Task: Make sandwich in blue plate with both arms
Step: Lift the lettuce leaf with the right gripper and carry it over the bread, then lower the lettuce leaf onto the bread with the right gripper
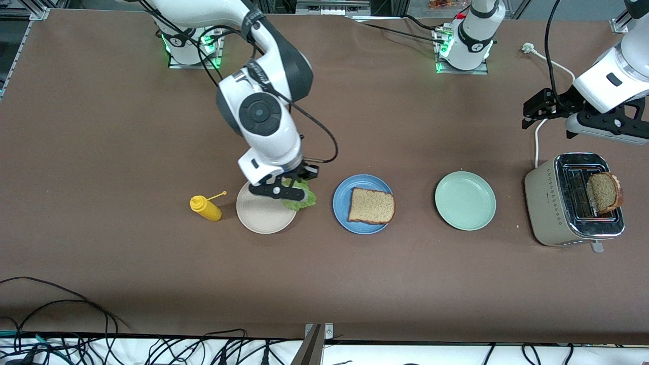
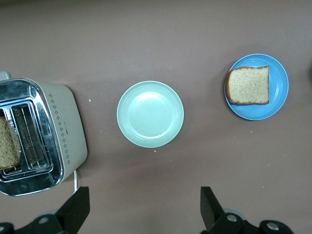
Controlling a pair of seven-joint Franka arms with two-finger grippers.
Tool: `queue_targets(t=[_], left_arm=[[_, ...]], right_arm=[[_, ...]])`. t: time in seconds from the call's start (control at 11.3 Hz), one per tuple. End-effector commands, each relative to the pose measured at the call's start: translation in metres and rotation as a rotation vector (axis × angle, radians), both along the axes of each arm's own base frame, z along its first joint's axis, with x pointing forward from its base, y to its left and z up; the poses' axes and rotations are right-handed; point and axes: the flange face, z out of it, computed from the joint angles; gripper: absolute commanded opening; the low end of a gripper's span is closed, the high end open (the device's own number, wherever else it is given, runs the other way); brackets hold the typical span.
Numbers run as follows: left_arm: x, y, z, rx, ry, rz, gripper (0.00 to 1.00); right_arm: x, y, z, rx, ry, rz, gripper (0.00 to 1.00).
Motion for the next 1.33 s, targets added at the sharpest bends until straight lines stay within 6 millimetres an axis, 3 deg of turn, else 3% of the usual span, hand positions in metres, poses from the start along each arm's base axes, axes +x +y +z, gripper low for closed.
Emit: queue_targets(t=[0.0, 0.53, 0.71, 1.24], left_arm=[[0.002, 0.0, 0.007, -0.019, 0.006, -0.012, 1.0], [0.002, -0.001, 0.006, -0.019, 0.007, -0.013, 1.0], [0.002, 0.0, 0.007, -0.019, 0.006, -0.013, 1.0], [0.002, 0.0, 0.006, -0.019, 0.007, -0.012, 1.0]], right_arm=[[-0.015, 0.053, 0.006, 0.122, -0.046, -0.115, 0.0], [-0.058, 0.131, -0.057, 0.188, -0.083, -0.225, 0.0], [-0.068, 0.148, -0.075, 0.217, -0.099, -0.266, 0.0], [-0.06, 0.155, -0.104, 0.293, -0.178, -0.289, 0.0]])
